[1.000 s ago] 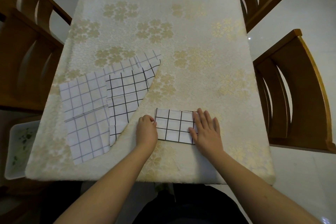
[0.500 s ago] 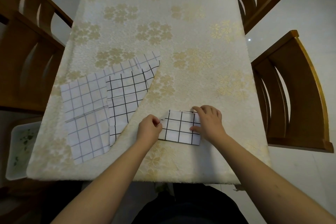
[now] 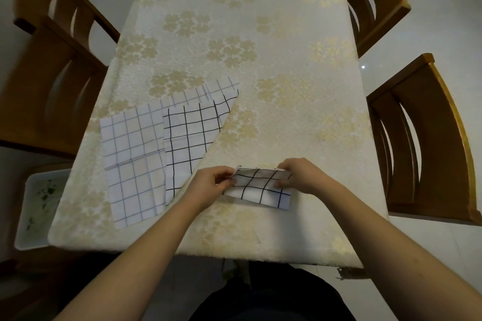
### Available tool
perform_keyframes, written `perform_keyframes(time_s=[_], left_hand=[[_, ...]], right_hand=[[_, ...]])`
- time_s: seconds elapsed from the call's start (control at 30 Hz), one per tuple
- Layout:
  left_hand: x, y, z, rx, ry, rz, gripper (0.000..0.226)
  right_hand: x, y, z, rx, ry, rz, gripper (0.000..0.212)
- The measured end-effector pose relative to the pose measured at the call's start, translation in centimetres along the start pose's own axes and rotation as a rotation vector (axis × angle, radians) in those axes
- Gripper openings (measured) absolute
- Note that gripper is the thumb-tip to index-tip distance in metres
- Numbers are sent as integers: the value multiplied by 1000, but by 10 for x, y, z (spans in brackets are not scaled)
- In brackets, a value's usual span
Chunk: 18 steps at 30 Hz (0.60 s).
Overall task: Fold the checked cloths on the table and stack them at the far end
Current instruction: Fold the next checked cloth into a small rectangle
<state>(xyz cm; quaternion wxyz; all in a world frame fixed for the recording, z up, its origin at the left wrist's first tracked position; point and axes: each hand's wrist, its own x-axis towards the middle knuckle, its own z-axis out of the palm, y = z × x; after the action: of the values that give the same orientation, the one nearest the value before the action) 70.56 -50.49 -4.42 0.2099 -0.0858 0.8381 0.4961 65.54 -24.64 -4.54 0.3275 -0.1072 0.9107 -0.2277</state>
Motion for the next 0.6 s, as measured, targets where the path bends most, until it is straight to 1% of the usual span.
perform_keyframes(time_s=[0.07, 0.1, 0.13, 0.2, 0.23, 0.27, 0.33, 0.4, 0.43, 0.53, 0.6], left_hand=[[-3, -3, -4, -83, 5, -64, 20], [-5, -4, -6, -156, -17, -109, 21], [-7, -4, -7, -244, -57, -160, 21], [-13, -3, -6, -396, -136, -255, 21], [-17, -1, -5, -447, -150, -287, 20], [-21, 1, -5, -487, -149, -309, 19], [-28, 2, -4, -543, -131, -330, 18], [-37, 2, -2, -571, -99, -336, 17], [-42, 3, -2, -571, -75, -334, 16], [-54, 3, -3, -552, -16, -310, 10], [-63, 1, -4, -531, -18, -284, 14]], right_hand=[[-9, 5, -2, 79, -32, 29, 26], [-14, 7, -2, 184, -21, 51, 27], [-19, 8, -1, 353, -6, 80, 27], [-31, 7, 8, 801, 6, 142, 24], [-36, 5, 14, 994, 9, 177, 24], [-41, 3, 22, 1134, 15, 209, 24], [-50, -3, 36, 1320, 23, 259, 26], [-60, -12, 48, 1407, 51, 305, 26], [-66, -16, 53, 1414, 87, 320, 24], [-82, -30, 62, 1358, 246, 318, 20], [-95, -36, 62, 1309, 319, 278, 18]])
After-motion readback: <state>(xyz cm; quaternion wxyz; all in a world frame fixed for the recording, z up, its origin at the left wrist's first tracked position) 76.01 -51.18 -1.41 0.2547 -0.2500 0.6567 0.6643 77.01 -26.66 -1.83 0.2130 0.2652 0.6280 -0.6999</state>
